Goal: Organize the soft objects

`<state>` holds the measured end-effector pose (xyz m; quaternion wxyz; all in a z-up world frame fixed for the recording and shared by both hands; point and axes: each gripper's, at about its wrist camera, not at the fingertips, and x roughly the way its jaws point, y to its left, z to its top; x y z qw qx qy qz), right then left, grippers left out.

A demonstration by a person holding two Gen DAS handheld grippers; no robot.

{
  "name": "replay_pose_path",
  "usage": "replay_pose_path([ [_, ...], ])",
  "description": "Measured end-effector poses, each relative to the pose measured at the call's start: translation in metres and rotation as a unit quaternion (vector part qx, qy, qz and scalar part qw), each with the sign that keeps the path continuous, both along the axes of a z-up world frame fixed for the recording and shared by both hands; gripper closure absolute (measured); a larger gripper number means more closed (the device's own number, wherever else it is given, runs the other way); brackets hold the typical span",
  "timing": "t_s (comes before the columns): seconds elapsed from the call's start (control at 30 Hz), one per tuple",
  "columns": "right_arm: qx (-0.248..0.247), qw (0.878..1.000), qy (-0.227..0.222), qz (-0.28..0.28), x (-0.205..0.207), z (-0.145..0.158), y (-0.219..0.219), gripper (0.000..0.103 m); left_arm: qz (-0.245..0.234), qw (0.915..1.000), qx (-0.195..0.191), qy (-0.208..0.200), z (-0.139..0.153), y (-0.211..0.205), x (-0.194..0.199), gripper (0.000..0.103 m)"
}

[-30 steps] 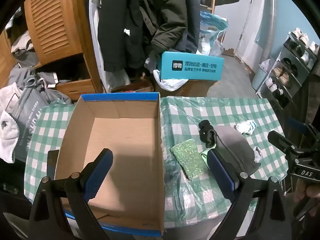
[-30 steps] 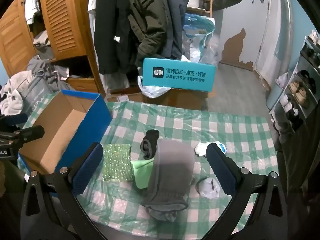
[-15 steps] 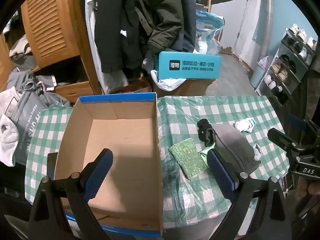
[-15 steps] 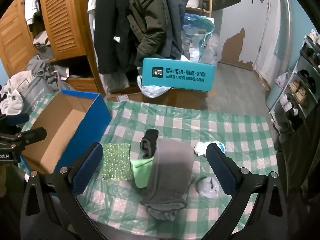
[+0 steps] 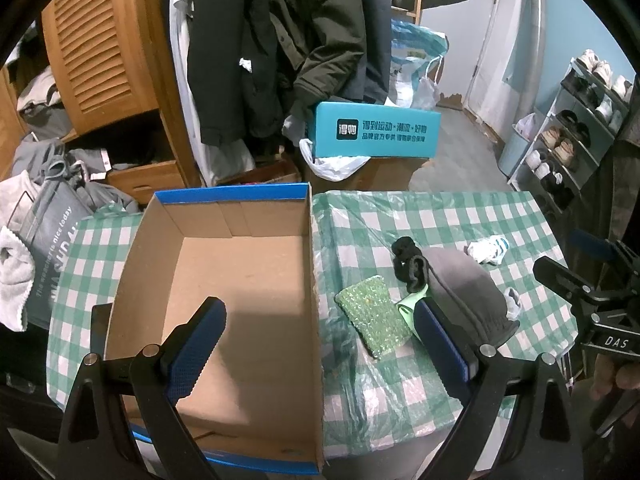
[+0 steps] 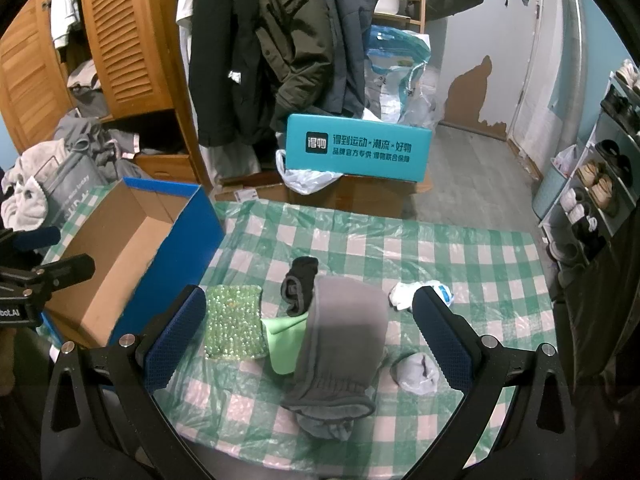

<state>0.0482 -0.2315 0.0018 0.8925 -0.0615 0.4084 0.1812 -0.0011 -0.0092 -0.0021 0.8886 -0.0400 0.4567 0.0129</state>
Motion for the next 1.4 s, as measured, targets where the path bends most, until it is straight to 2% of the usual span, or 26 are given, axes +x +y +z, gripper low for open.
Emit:
replay_pose_path([
  [1.4,0.0,1.0,0.002,0.0,-0.0005,0.0003,-0.0014,0.002,-0.001,1.0,0.0,0.005,-0.0045,-0.0031,-0.0014,0.007],
])
